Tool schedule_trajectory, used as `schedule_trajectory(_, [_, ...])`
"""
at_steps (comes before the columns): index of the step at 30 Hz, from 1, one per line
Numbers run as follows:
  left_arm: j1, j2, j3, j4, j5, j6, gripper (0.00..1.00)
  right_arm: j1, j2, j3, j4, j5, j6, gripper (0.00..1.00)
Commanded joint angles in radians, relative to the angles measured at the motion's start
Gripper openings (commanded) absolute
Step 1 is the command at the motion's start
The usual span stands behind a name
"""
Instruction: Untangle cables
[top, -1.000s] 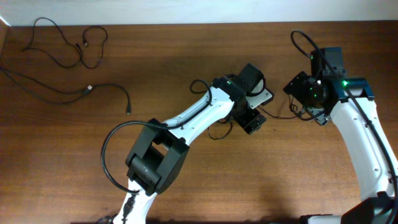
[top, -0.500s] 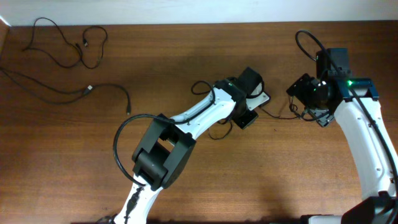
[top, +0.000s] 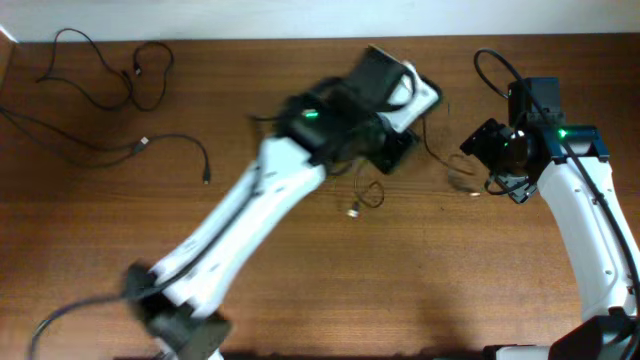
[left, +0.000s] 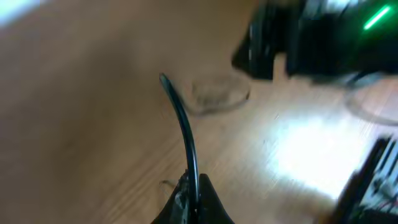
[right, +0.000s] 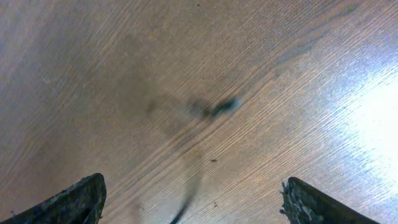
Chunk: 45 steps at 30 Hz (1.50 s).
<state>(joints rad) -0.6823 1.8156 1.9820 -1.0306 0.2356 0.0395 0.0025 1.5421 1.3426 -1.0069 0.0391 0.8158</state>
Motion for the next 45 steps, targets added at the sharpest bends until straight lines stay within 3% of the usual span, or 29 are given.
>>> schedule_trajectory(1, [0.109, -0.132, 0.011, -0.004, 0.011, -0.131, 0.00, -0.004, 0.003, 0.002, 0.000, -0.002, -0.001, 0.91])
schedule_trajectory(13, [0.554, -0.279, 0.011, -0.210, 0.011, -0.481, 0.00, -0.004, 0.003, 0.002, 0.009, -0.002, -0.001, 0.91])
schedule_trajectory(20, [0.841, -0.278, 0.007, -0.342, -0.008, -0.496, 0.00, -0.003, 0.003, 0.002, 0.013, -0.002, -0.001, 0.91])
schedule_trajectory(24, [0.970, -0.277, -0.092, -0.346, -0.008, -0.496, 0.00, -0.003, 0.003, 0.002, 0.024, -0.010, 0.000, 0.91])
schedule_trajectory(37, [1.408, -0.272, -0.527, -0.007, -0.090, -0.495, 0.00, -0.003, 0.003, 0.002, 0.020, -0.009, -0.001, 0.91])
schedule_trajectory(42, [1.477, -0.266, -0.602, 0.137, -0.370, -0.501, 0.07, -0.003, 0.003, 0.002, 0.028, -0.010, -0.001, 0.91])
schedule_trajectory(45, [1.477, -0.221, -0.609, 0.185, -0.516, -0.600, 0.14, -0.003, 0.003, 0.002, 0.028, -0.010, -0.001, 0.91])
